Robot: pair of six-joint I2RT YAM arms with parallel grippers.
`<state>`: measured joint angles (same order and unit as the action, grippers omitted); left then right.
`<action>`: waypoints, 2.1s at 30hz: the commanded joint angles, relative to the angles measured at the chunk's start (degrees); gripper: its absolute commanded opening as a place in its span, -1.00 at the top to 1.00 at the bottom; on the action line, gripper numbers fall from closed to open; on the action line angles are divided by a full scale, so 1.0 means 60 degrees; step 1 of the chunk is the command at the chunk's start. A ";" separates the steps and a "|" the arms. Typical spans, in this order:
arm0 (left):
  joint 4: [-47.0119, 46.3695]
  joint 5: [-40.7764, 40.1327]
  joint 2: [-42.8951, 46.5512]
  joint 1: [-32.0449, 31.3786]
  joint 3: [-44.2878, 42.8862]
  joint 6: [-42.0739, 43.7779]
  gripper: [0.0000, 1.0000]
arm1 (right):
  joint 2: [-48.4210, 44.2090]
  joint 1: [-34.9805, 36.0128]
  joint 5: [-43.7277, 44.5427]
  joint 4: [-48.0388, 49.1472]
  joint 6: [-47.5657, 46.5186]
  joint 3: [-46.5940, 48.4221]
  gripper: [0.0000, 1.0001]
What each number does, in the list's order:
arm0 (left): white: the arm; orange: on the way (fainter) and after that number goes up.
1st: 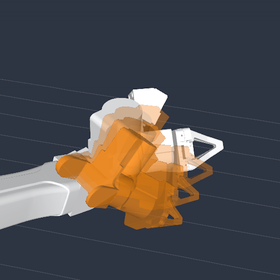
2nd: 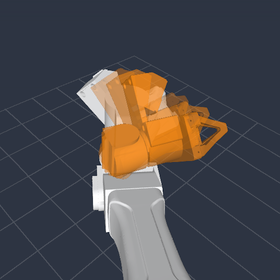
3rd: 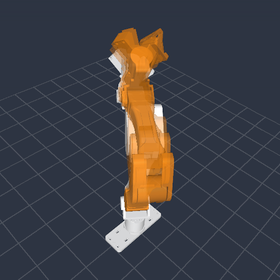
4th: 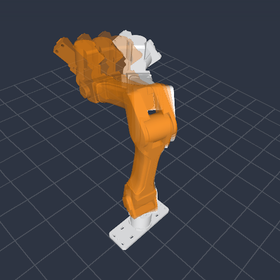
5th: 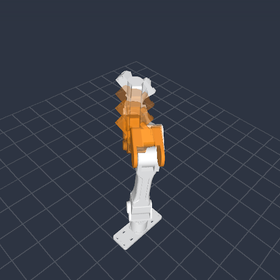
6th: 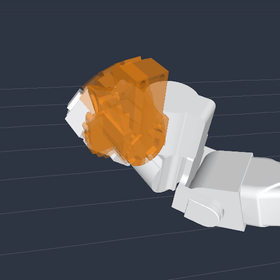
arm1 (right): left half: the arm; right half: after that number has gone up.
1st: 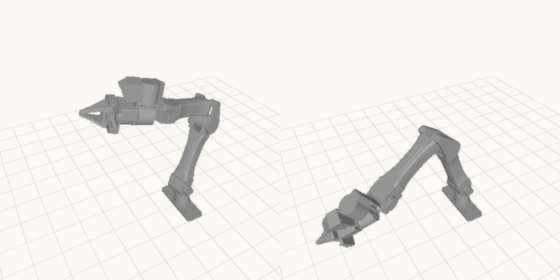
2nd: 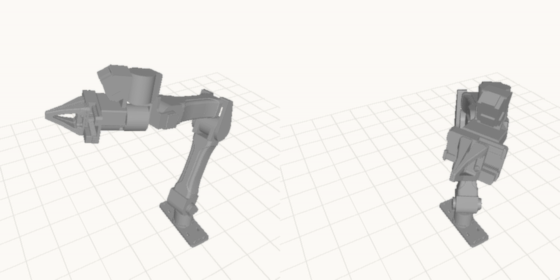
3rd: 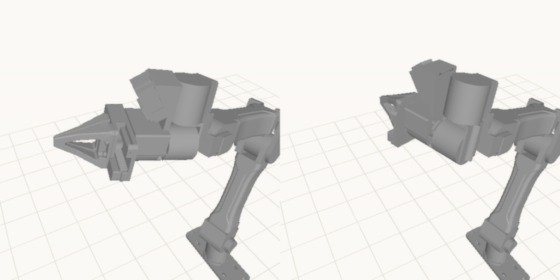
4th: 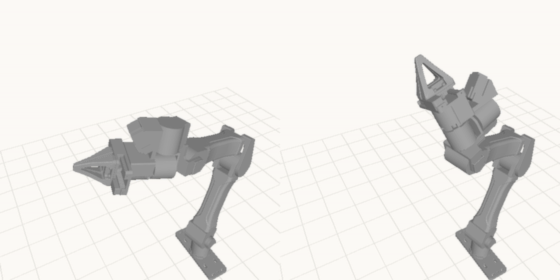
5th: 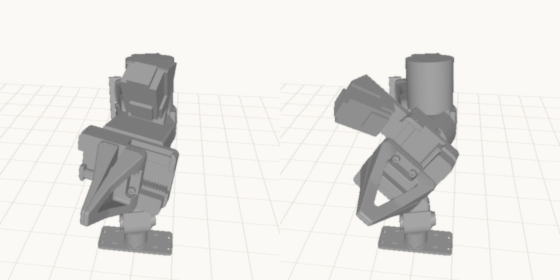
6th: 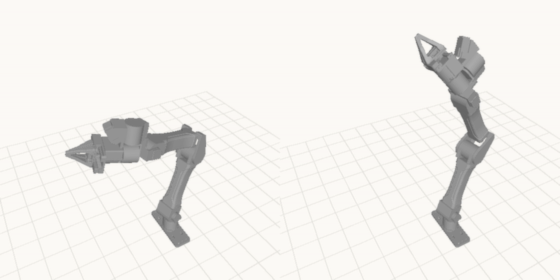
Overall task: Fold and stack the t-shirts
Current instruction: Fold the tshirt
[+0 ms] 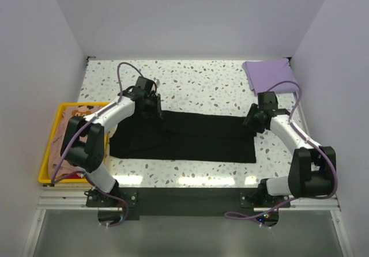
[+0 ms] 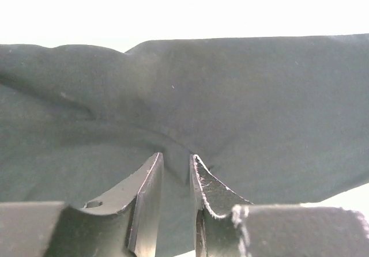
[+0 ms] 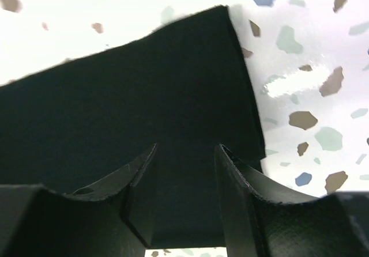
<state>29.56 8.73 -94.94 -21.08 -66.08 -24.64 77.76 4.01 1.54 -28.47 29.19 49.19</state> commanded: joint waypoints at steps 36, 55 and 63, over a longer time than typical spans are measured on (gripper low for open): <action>-0.0532 -0.2451 0.2213 0.1228 0.2883 -0.3830 0.01 | 0.1130 0.2158 0.1544 0.0320 -0.0793 0.1190 -0.08; -0.1251 -0.2950 -0.2880 0.1331 -0.0697 -0.3161 0.13 | 0.2586 0.2305 0.0552 0.1095 0.0260 -0.0194 -0.08; -0.1469 -0.0843 -0.6147 0.1331 -0.5238 -0.0831 -0.12 | -0.0198 0.4556 -0.0917 0.4054 0.4403 -0.3611 -0.08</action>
<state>22.83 -3.86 -123.96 -13.47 -91.42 -36.64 78.59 23.97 3.25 -7.77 41.56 33.98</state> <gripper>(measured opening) 0.547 0.539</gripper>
